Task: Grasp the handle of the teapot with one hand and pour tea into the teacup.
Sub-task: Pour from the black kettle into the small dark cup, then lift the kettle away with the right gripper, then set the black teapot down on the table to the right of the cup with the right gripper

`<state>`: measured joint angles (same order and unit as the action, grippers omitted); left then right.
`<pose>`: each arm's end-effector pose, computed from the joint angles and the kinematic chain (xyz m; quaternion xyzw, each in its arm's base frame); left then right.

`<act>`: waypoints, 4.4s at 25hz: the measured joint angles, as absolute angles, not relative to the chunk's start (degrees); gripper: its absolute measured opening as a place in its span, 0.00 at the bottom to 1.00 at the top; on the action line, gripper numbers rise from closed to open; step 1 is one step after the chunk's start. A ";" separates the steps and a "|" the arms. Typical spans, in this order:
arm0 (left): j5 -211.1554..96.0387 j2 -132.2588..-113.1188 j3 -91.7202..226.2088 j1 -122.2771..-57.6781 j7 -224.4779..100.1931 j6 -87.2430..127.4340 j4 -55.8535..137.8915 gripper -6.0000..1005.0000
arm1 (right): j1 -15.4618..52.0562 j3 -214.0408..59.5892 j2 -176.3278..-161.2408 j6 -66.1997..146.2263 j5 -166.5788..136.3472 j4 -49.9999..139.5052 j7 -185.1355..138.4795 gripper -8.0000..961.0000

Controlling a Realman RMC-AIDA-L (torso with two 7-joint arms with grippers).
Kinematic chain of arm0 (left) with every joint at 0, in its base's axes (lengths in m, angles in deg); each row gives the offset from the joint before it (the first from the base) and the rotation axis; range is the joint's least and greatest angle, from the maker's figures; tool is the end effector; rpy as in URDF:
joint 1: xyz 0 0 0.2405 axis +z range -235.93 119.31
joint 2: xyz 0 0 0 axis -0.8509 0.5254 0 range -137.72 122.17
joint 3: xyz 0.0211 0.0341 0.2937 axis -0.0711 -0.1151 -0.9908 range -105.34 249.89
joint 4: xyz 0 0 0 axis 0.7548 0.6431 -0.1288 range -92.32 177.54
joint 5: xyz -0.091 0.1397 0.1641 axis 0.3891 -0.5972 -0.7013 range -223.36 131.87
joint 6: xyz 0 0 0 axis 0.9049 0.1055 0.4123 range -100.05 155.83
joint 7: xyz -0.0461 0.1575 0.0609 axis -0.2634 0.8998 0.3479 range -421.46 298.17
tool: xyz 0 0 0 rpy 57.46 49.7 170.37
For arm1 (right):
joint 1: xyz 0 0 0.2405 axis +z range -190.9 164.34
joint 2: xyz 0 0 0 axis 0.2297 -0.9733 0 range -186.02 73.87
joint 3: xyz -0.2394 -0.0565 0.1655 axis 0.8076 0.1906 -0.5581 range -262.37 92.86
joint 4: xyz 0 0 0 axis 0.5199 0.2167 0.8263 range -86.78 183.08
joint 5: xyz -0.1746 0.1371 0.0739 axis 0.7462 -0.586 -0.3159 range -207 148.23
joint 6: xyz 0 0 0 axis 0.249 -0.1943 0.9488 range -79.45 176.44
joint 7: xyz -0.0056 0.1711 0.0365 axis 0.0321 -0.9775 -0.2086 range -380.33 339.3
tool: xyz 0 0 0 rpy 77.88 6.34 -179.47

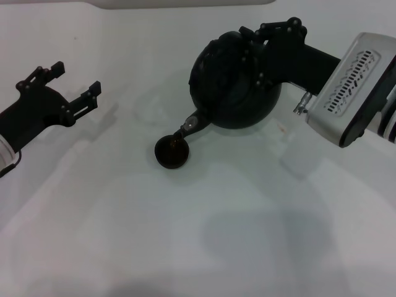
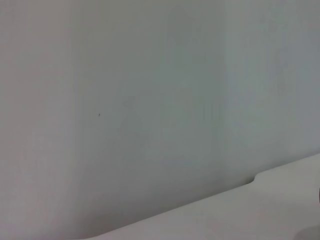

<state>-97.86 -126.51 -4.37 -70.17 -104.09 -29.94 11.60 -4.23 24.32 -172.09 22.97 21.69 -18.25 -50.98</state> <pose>-0.3732 0.3510 -0.0641 -0.8431 -0.2159 -0.2517 0.4234 0.2331 0.3796 -0.1002 -0.8943 -0.0698 0.1296 0.4226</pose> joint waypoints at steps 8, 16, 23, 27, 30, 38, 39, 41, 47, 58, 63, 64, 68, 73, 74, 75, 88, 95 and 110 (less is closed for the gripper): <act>-97.86 -126.51 -4.36 -70.18 -104.09 -29.94 11.73 0.84 | -4.31 24.33 -172.18 23.02 21.66 -18.51 -49.47 0.15; -97.84 -126.51 -4.34 -70.26 -104.01 -29.79 11.77 0.84 | -4.18 24.32 -172.18 23.02 21.76 -18.56 -49.40 0.14; -97.81 -126.51 -4.27 -70.35 -103.98 -29.69 11.85 0.84 | -4.15 24.31 -172.17 23.01 21.61 -18.56 -48.06 0.14; -97.78 -126.51 -4.27 -70.35 -103.95 -29.67 11.88 0.84 | -4.09 24.23 -172.17 23.02 21.59 -18.56 -48.04 0.14; -97.72 -126.51 -4.27 -70.38 -103.91 -29.68 12.09 0.84 | -4.02 24.21 -172.17 23.04 21.59 -18.56 -48.03 0.14; -97.56 -126.51 -4.27 -70.73 -103.30 -29.68 12.56 0.84 | -3.96 24.12 -172.17 23.09 21.58 -18.58 -48.02 0.14; -97.55 -126.51 -4.27 -70.75 -103.30 -29.68 12.59 0.84 | -3.96 24.12 -172.17 23.10 21.58 -18.59 -48.02 0.14; -97.53 -126.51 -4.27 -70.79 -103.30 -29.68 12.62 0.84 | -3.94 24.12 -172.17 23.10 21.59 -18.60 -48.02 0.14; -97.48 -126.51 -4.27 -70.97 -103.30 -29.68 12.85 0.84 | -3.88 24.09 -172.17 23.10 21.59 -18.63 -48.02 0.14; -97.49 -126.42 -4.28 -71.73 -103.30 -29.68 13.35 0.84 | -3.79 23.88 -172.17 23.10 21.59 -18.35 -48.03 0.14; -97.52 -126.42 -4.28 -71.78 -103.31 -29.49 13.37 0.84 | -3.79 23.88 -172.18 23.10 21.48 -18.22 -48.19 0.14; -97.52 -126.42 -4.28 -71.78 -103.31 -29.42 13.38 0.84 | -3.79 23.87 -172.16 23.10 21.00 -18.18 -48.25 0.14; -97.60 -126.42 -4.27 -71.83 -103.30 -29.27 13.37 0.84 | -3.79 23.87 -171.96 23.10 17.92 -18.06 -48.41 0.14; -97.75 -126.42 -4.27 -71.84 -103.31 -29.24 13.35 0.84 | -4.01 24.51 -171.79 24.41 12.67 -18.37 -48.52 0.14; -97.78 -126.42 -4.28 -71.85 -103.30 -29.24 13.35 0.84 | -4.10 24.79 -171.76 24.70 11.97 -18.53 -48.55 0.14; -97.80 -126.42 -4.27 -71.84 -103.30 -29.24 13.35 0.84 | -4.18 25.13 -171.72 24.96 11.22 -18.65 -48.62 0.14; -97.80 -126.42 -4.28 -71.57 -103.31 -29.23 13.34 0.84 | -4.39 24.44 -170.23 25.16 10.26 -17.69 -66.67 0.14; -97.83 -126.42 -4.56 -71.65 -103.31 -29.24 13.34 0.84 | -2.56 17.77 -169.97 20.72 10.02 -10.52 -75.95 0.14; -97.87 -126.62 -4.70 -71.49 -103.31 -29.65 13.72 0.84 | -1.59 1.42 -170.59 2.76 10.06 7.06 -79.37 0.13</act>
